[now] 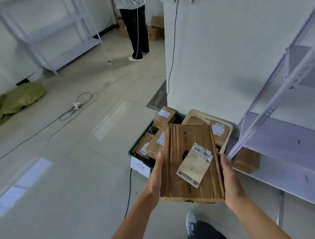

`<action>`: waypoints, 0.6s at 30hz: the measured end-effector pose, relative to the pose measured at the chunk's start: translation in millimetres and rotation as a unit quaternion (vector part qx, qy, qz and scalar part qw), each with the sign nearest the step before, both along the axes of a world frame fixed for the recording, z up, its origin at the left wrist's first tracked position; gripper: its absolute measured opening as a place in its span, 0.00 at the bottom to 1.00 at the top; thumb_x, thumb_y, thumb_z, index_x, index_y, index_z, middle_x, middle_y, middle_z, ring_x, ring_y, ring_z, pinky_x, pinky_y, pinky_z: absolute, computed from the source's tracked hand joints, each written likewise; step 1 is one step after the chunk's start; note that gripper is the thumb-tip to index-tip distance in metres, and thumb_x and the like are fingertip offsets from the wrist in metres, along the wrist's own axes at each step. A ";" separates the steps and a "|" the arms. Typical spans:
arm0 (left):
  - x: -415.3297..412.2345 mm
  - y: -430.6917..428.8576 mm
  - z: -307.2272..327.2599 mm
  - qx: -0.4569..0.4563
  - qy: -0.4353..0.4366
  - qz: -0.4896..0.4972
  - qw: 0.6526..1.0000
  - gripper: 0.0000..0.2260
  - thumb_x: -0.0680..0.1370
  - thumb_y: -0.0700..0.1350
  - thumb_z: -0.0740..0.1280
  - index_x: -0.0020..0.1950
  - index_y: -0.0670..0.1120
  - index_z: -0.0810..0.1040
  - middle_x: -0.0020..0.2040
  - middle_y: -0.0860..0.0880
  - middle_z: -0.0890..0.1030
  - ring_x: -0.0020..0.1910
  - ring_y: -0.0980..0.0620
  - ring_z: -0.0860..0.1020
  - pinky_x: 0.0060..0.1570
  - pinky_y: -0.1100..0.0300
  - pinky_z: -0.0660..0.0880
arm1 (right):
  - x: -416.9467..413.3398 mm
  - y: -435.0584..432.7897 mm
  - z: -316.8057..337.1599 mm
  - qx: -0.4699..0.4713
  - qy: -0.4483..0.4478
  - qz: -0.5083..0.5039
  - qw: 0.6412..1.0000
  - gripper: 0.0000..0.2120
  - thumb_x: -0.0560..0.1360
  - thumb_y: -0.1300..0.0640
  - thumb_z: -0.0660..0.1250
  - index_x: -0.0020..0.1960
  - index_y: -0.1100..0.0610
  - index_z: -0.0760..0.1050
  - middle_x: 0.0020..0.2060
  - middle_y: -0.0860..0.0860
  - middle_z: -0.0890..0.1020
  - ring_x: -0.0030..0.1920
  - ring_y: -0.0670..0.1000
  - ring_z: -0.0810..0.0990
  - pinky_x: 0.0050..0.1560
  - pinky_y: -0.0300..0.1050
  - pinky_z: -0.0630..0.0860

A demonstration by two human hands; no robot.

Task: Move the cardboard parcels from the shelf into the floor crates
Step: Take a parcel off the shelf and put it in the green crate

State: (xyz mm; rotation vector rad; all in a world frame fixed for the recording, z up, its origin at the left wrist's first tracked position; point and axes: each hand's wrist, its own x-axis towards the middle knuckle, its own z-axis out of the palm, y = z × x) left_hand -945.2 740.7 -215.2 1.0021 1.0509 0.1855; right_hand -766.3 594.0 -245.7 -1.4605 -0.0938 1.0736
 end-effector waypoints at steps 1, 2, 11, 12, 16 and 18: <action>-5.1 13.0 -3.3 -0.003 0.007 0.011 1.000 0.41 0.74 0.81 0.53 0.69 0.53 0.82 0.58 0.47 0.90 0.59 0.44 0.88 0.68 0.43 0.81 | -6.3 14.8 -4.5 0.002 -0.004 -0.004 1.000 0.33 0.77 0.28 0.57 0.76 0.43 0.72 0.66 0.52 0.84 0.66 0.56 0.83 0.66 0.60 0.80; -9.2 26.8 -6.8 -0.005 0.013 0.020 1.000 0.41 0.74 0.81 0.54 0.70 0.52 0.81 0.59 0.46 0.89 0.60 0.42 0.87 0.69 0.41 0.80 | -12.3 30.5 -8.9 0.004 -0.005 -0.009 1.000 0.33 0.76 0.29 0.58 0.76 0.44 0.71 0.68 0.53 0.83 0.68 0.56 0.81 0.69 0.63 0.78; -31.3 193.2 -62.0 0.009 0.062 0.055 0.997 0.33 0.83 0.70 0.51 0.77 0.51 0.76 0.65 0.41 0.86 0.65 0.37 0.84 0.70 0.35 0.77 | -42.3 200.6 -68.3 -0.041 0.060 0.010 0.997 0.26 0.76 0.28 0.59 0.71 0.33 0.69 0.72 0.43 0.76 0.71 0.46 0.75 0.74 0.58 0.71; -31.9 215.5 -70.9 0.013 0.065 0.054 0.996 0.33 0.82 0.71 0.52 0.77 0.53 0.77 0.66 0.43 0.86 0.65 0.39 0.84 0.69 0.35 0.78 | -43.4 221.7 -76.4 -0.045 0.067 0.012 0.997 0.23 0.74 0.28 0.59 0.67 0.31 0.71 0.69 0.41 0.77 0.67 0.42 0.77 0.71 0.54 0.72; -35.0 297.2 -105.1 0.020 0.102 0.051 0.993 0.28 0.80 0.73 0.55 0.73 0.63 0.79 0.71 0.52 0.82 0.66 0.52 0.83 0.60 0.48 0.84 | -47.1 294.9 -111.7 -0.080 0.082 0.041 0.993 0.35 0.74 0.26 0.55 0.78 0.38 0.65 0.76 0.40 0.70 0.79 0.49 0.66 0.81 0.58 0.61; -35.6 333.2 -124.8 0.023 0.132 0.047 0.990 0.26 0.80 0.73 0.54 0.71 0.67 0.79 0.73 0.54 0.79 0.69 0.55 0.79 0.55 0.54 0.83 | -48.0 326.5 -126.9 -0.099 0.087 0.064 0.989 0.38 0.75 0.27 0.53 0.83 0.39 0.59 0.80 0.40 0.64 0.82 0.48 0.59 0.81 0.56 0.56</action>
